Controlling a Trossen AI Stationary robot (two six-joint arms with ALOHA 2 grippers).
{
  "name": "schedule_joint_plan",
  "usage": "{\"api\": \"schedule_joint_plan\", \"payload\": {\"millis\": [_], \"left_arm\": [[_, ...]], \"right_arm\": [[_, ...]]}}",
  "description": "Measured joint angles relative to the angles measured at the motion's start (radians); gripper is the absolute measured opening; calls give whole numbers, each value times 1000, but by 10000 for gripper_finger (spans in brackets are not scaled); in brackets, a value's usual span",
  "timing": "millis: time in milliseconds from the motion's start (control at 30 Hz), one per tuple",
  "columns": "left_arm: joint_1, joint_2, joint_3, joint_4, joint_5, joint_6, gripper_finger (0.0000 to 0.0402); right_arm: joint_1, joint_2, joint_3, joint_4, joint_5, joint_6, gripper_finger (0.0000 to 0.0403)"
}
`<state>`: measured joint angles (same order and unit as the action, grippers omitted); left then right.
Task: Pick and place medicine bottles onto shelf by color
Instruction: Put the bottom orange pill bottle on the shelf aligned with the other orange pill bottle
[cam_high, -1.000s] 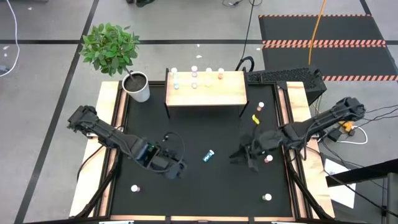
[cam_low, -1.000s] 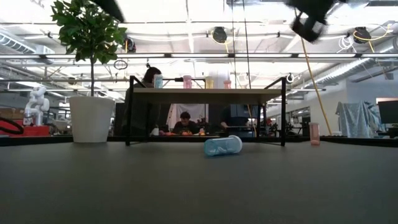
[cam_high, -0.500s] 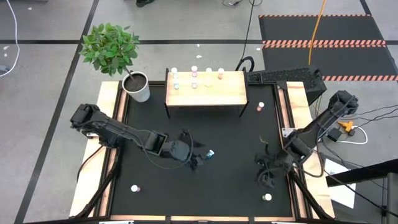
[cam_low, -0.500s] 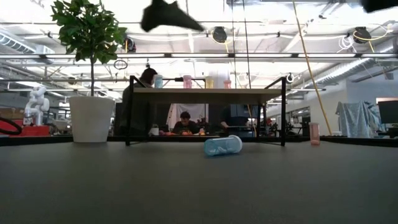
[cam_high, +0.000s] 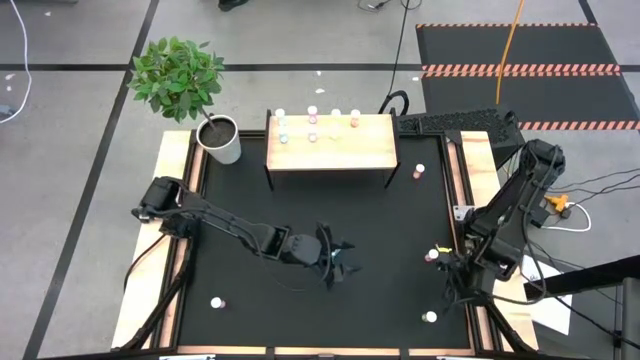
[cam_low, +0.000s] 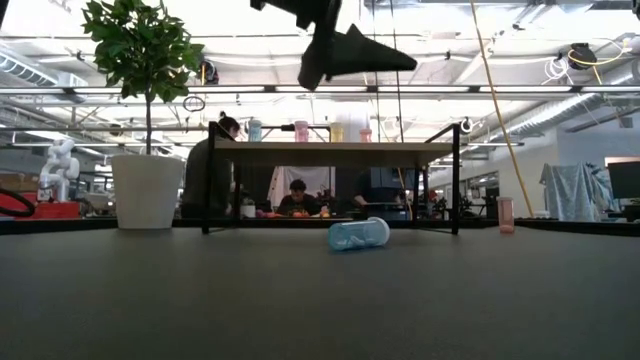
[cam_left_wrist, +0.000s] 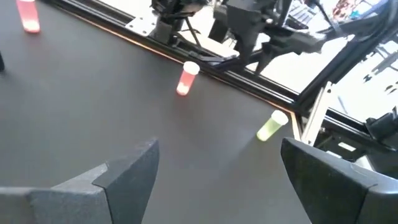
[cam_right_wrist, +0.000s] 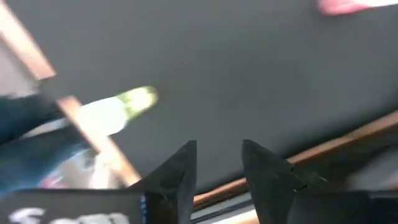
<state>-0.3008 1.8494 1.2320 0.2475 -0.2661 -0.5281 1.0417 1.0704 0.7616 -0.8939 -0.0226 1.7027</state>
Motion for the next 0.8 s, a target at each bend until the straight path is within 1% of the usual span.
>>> {"api": "schedule_joint_plan", "payload": {"millis": [133,267,433,533,633,800], "left_arm": [[16,-1,0,-15,0,5,337],[31,-17,1,-12,0,28,337],[48,-37,2,-36,5,38,337],[50,-51,2,-63,6,38,337],[52,-54,2,-68,7,50,337],[53,-53,1,-73,30,55,337]], "right_arm": [[1,8,0,-171,6,41,148],[1,9,0,-254,79,39,177],[1,9,-29,-239,204,33,220],[1,9,-75,-224,209,51,237],[1,10,-110,-191,211,61,244],[1,11,-139,-153,283,78,241]]}}
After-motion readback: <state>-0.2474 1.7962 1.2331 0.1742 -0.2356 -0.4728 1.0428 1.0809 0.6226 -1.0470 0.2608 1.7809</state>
